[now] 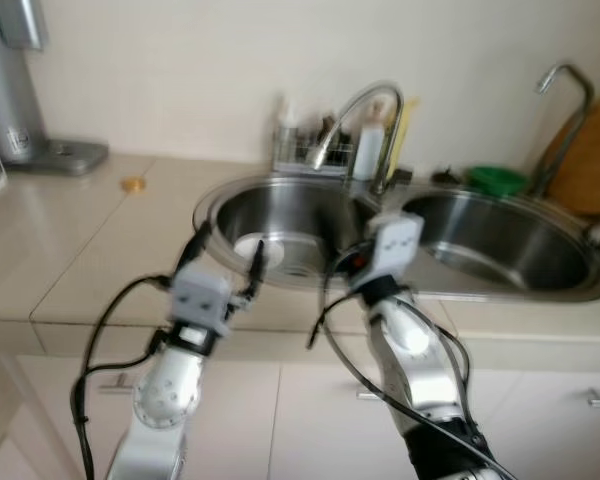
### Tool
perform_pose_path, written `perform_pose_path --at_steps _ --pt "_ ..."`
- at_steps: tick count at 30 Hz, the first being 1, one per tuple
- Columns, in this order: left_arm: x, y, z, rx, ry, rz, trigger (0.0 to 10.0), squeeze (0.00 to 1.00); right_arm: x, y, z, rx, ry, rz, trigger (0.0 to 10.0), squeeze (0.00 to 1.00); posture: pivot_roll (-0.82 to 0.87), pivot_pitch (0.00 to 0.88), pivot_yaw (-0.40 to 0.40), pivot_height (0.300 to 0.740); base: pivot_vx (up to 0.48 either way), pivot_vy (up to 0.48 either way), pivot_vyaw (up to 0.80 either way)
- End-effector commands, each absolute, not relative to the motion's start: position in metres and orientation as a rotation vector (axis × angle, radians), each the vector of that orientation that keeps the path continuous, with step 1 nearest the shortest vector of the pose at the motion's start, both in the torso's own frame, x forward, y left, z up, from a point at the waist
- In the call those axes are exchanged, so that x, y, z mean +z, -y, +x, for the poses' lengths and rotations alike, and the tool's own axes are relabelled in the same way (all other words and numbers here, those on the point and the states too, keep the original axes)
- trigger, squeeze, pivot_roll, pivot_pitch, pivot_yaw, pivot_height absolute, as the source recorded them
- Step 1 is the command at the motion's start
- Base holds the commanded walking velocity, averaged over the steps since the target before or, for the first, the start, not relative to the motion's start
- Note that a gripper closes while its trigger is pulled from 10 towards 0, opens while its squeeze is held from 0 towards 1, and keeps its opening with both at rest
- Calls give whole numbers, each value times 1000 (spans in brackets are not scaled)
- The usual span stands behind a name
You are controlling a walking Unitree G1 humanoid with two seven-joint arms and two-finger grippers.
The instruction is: Kitchen organization
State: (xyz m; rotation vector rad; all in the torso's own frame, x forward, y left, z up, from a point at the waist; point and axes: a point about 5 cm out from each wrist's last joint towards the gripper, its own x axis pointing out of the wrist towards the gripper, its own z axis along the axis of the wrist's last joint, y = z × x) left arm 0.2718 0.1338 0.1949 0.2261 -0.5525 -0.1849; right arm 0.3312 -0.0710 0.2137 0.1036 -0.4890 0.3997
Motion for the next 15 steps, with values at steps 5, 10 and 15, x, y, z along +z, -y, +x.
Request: perform_pose_path --at_steps 5,10,15 --pt "199 -121 271 -222 589 217 10000 0 214 96 329 266 515 57 10000 0 83 0 -77 740 0 0 -800" --pt "198 -119 272 -234 579 240 10000 0 215 104 323 181 543 36 10000 0 75 0 -72 740 0 -183 -800" --pt "198 -116 272 -246 587 240 10000 0 215 114 320 97 566 22 10000 0 68 0 -68 740 0 -461 -800"
